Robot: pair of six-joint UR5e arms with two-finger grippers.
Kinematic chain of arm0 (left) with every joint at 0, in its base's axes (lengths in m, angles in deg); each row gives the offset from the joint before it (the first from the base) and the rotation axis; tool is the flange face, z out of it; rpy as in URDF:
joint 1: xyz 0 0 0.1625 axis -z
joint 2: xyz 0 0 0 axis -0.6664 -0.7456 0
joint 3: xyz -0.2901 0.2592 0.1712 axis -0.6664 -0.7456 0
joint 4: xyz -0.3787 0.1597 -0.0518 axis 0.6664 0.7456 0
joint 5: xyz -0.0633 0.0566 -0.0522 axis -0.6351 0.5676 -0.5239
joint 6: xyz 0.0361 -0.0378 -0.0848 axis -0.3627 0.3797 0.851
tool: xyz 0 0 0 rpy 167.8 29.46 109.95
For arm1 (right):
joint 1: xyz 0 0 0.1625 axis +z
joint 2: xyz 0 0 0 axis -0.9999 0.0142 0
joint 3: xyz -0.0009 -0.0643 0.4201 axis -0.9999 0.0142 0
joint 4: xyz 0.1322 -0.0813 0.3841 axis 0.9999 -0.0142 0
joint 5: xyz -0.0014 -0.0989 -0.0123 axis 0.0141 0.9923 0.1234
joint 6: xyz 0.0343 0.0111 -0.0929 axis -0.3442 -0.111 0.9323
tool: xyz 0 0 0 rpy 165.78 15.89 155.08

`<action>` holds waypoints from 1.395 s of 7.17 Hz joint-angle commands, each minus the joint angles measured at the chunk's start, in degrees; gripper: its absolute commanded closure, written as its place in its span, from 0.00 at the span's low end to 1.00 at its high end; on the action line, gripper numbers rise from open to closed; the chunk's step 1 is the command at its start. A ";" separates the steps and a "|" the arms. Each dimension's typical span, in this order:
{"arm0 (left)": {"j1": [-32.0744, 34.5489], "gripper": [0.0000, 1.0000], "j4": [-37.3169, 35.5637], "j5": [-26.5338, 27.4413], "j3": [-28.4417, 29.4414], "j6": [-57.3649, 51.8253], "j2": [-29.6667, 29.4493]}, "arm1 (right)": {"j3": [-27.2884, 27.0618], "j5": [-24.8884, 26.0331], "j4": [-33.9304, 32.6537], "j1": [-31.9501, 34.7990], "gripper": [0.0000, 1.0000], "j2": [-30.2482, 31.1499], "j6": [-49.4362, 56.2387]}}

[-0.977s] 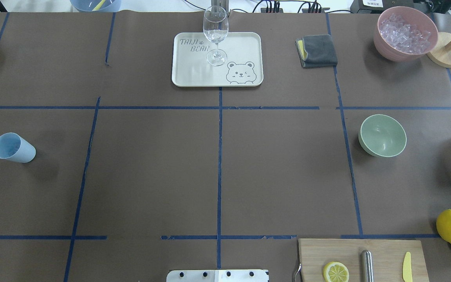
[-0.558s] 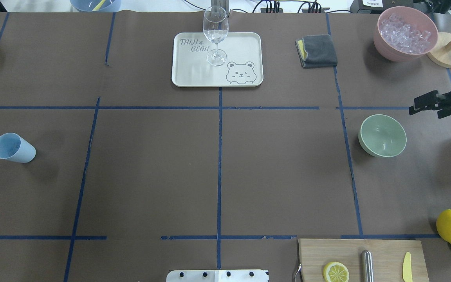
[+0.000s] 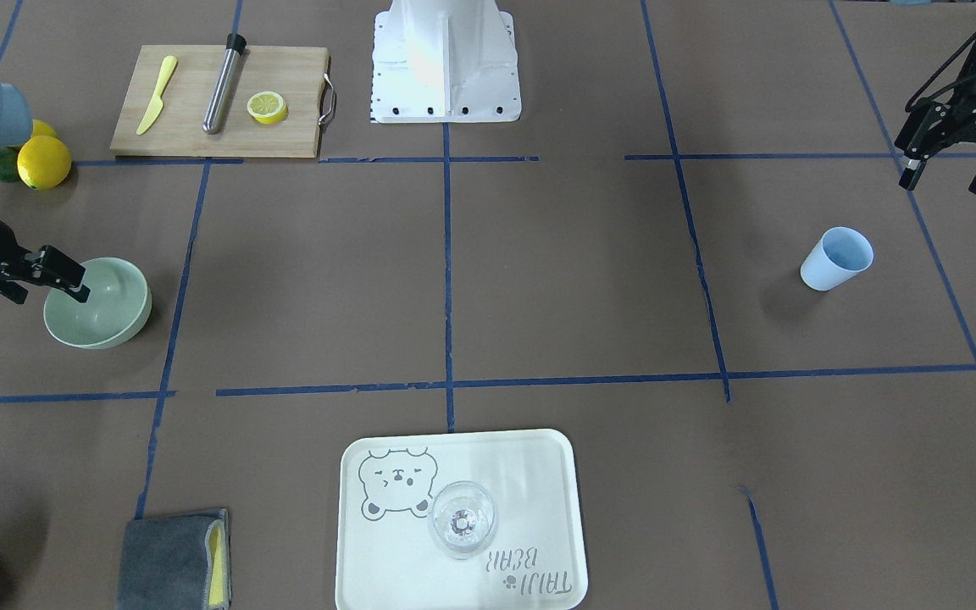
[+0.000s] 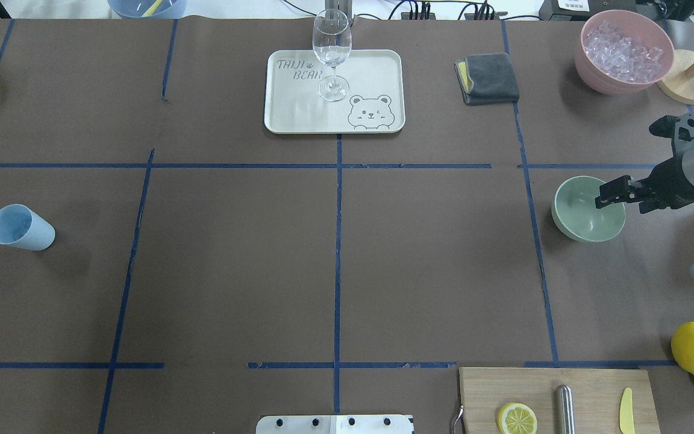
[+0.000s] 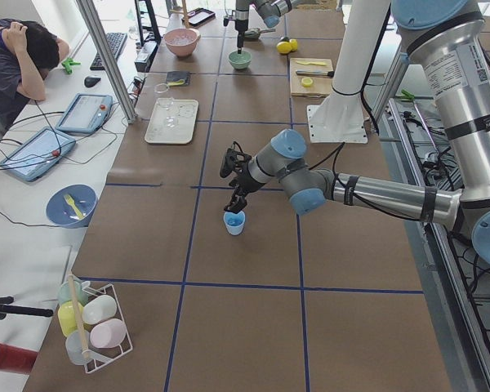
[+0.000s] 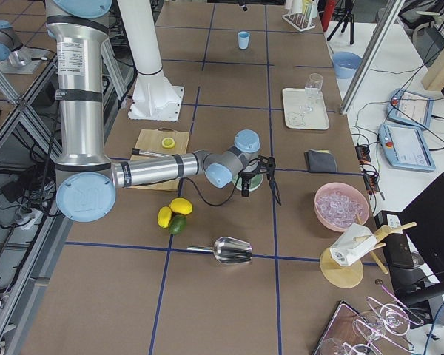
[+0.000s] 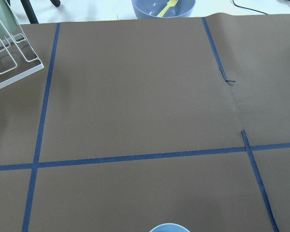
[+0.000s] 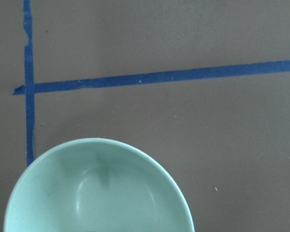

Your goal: Pour ice into bowl

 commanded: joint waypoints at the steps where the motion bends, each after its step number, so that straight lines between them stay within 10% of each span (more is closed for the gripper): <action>1: -2.00 0.00 0.27 2.05 -0.01 0.67 0.12 | 0.40 0.41 -0.25 -1.09 0.06 0.19 -0.26; 3: -3.58 0.00 0.36 2.92 0.08 2.07 0.12 | 1.27 0.32 -0.52 -1.18 0.82 0.10 -0.17; 4: -8.03 0.00 0.36 7.37 0.08 6.26 0.12 | 1.19 0.32 -0.09 -1.09 1.00 0.36 -0.17; 10: -17.46 0.00 9.53 16.71 -0.01 12.00 6.15 | -1.80 -11.24 -0.78 3.64 1.00 -3.65 -4.70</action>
